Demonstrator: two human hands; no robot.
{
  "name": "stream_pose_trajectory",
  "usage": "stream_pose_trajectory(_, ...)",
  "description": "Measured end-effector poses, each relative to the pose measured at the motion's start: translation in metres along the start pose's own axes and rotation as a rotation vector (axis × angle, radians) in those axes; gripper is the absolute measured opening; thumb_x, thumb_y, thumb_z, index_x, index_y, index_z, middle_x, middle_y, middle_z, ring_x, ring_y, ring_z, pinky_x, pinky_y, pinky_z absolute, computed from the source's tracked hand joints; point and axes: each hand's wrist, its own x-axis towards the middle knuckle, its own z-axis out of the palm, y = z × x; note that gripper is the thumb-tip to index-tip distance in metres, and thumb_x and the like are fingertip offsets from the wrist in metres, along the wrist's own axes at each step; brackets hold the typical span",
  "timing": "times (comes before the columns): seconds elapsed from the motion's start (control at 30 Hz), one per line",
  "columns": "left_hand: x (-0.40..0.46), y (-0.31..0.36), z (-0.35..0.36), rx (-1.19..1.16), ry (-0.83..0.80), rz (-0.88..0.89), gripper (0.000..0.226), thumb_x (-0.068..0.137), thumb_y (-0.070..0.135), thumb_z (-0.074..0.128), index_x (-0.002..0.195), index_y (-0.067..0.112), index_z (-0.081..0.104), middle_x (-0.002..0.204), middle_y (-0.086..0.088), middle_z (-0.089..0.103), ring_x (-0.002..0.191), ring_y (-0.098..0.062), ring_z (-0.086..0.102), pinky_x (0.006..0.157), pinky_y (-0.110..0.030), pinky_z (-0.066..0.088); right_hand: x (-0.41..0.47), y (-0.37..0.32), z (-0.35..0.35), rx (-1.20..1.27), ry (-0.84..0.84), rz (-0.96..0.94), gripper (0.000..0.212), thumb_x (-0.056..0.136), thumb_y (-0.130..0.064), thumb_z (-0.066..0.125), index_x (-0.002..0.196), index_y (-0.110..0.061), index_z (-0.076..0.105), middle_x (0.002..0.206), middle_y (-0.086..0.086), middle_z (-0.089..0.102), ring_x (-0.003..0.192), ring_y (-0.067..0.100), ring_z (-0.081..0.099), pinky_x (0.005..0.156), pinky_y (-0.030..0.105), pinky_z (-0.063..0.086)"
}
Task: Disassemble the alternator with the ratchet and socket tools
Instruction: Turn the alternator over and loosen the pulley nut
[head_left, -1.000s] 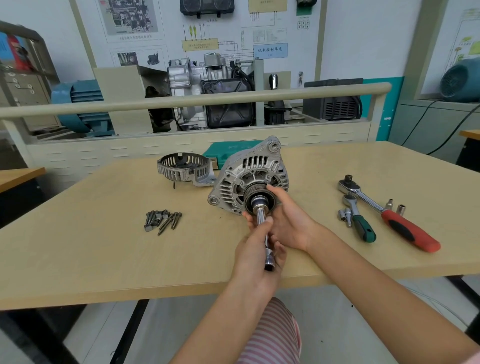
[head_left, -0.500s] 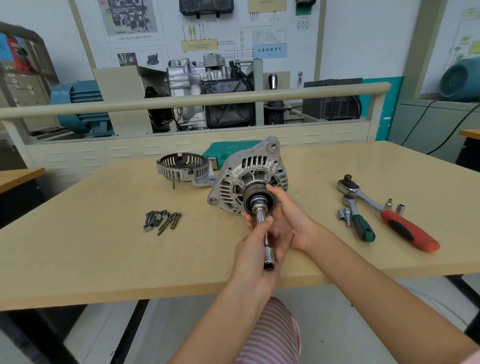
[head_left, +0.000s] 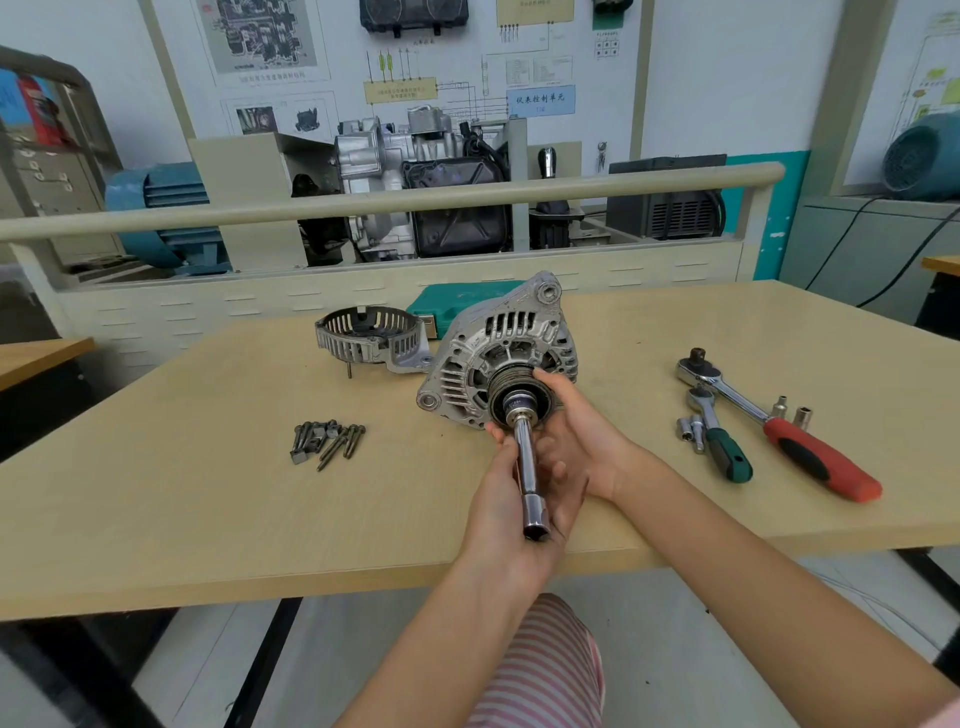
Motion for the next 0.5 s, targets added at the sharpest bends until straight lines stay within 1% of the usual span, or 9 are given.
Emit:
stream_pose_trajectory(0.1, 0.0023, -0.0036, -0.0004, 0.040, 0.019, 0.056, 0.006, 0.089, 0.011, 0.060, 0.084, 0.007, 0.061, 0.057, -0.003, 0.056, 0.036, -0.006, 0.050, 0.035, -0.014, 0.041, -0.0008, 0.0001, -0.0001, 0.029, -0.018, -0.022, 0.058, 0.084, -0.050, 0.051, 0.120, -0.005, 0.054, 0.098, 0.013, 0.064, 0.074, 0.018, 0.065, 0.074, 0.028, 0.051)
stream_pose_trajectory(0.17, 0.0046, -0.0058, -0.0012, 0.085, 0.041, 0.085, 0.005, 0.088, 0.007, 0.060, 0.083, 0.007, 0.062, 0.055, -0.002, 0.053, 0.037, -0.005, 0.047, 0.035, -0.014, 0.039, -0.0010, 0.0007, 0.0000, 0.021, -0.027, -0.012, 0.058, 0.084, -0.051, 0.050, 0.119, -0.005, 0.055, 0.095, 0.012, 0.065, 0.074, 0.018, 0.063, 0.075, 0.028, 0.051)
stream_pose_trajectory(0.23, 0.0060, -0.0064, -0.0016, 0.100, 0.045, 0.093, 0.007, 0.090, 0.010, 0.058, 0.084, 0.009, 0.061, 0.053, 0.000, 0.052, 0.038, -0.005, 0.047, 0.036, -0.014, 0.038, -0.0007, 0.0006, -0.0004, 0.002, -0.017, -0.006, 0.060, 0.082, -0.052, 0.051, 0.119, -0.005, 0.055, 0.094, 0.013, 0.065, 0.075, 0.018, 0.062, 0.078, 0.027, 0.047)
stream_pose_trajectory(0.3, 0.0052, -0.0060, -0.0018, 0.078, 0.035, 0.065, 0.012, 0.092, 0.018, 0.056, 0.085, 0.010, 0.060, 0.052, 0.000, 0.049, 0.037, -0.006, 0.047, 0.036, -0.014, 0.039, -0.0004, 0.0001, -0.0015, -0.028, -0.006, -0.003, 0.065, 0.077, -0.053, 0.055, 0.119, -0.005, 0.055, 0.094, 0.013, 0.066, 0.074, 0.018, 0.062, 0.079, 0.026, 0.043)
stream_pose_trajectory(0.37, 0.0036, -0.0041, -0.0022, 0.043, 0.014, -0.011, 0.022, 0.095, 0.026, 0.052, 0.085, 0.008, 0.059, 0.050, -0.002, 0.050, 0.035, -0.008, 0.047, 0.035, -0.013, 0.040, -0.0004, -0.0001, -0.0023, -0.035, -0.017, 0.005, 0.070, 0.069, -0.053, 0.059, 0.119, -0.005, 0.056, 0.093, 0.011, 0.067, 0.072, 0.017, 0.064, 0.078, 0.026, 0.047)
stream_pose_trajectory(0.43, 0.0031, -0.0016, -0.0033, 0.016, -0.002, -0.083, 0.033, 0.097, 0.033, 0.047, 0.085, 0.005, 0.057, 0.049, -0.005, 0.054, 0.032, -0.009, 0.048, 0.033, -0.013, 0.039, -0.0002, 0.0001, -0.0030, -0.027, -0.031, 0.001, 0.071, 0.067, -0.052, 0.060, 0.119, -0.005, 0.055, 0.093, 0.011, 0.068, 0.073, 0.017, 0.066, 0.074, 0.027, 0.053)
stream_pose_trajectory(0.5, 0.0036, 0.0001, -0.0027, 0.008, -0.009, -0.111, 0.035, 0.098, 0.036, 0.044, 0.090, 0.004, 0.056, 0.053, -0.008, 0.057, 0.031, -0.009, 0.047, 0.029, -0.012, 0.037, -0.0002, -0.0001, -0.0040, -0.023, -0.034, -0.009, 0.070, 0.068, -0.052, 0.061, 0.118, -0.004, 0.056, 0.094, 0.013, 0.068, 0.074, 0.018, 0.064, 0.075, 0.027, 0.051)
